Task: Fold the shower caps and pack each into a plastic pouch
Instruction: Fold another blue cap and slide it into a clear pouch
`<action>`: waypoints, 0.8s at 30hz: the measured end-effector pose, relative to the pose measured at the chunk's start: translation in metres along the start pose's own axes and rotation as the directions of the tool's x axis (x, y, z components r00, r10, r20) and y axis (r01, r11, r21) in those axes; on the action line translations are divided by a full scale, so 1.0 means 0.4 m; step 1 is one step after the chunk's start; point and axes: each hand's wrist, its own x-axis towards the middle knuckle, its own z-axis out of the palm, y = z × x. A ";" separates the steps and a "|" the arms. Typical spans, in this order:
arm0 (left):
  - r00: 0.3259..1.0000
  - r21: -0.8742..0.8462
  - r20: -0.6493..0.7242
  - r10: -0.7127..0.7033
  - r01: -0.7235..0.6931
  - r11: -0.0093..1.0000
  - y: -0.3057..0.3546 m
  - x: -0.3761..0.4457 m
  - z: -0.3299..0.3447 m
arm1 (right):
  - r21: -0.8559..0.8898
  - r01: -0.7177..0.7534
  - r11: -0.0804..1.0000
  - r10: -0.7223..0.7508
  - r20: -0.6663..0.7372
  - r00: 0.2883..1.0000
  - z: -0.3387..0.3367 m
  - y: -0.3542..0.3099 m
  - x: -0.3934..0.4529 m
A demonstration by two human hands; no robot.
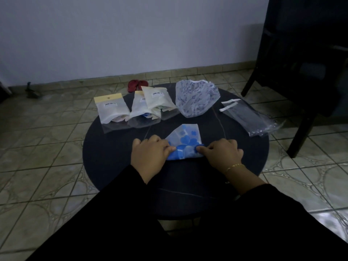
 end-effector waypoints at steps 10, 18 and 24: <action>0.949 -0.088 -0.057 0.309 -0.313 0.946 0.011 0.015 0.004 | -0.069 0.218 0.973 -0.224 -0.083 0.971 0.013 0.012 -0.008; 0.949 -0.156 0.114 0.296 -0.277 0.948 -0.010 0.013 -0.024 | -0.116 0.294 0.949 -0.295 0.007 0.956 -0.004 0.039 -0.003; 0.979 -0.212 0.025 0.202 -0.192 0.958 -0.004 0.012 -0.032 | -0.024 0.290 0.957 -0.287 0.079 0.955 -0.033 0.050 -0.009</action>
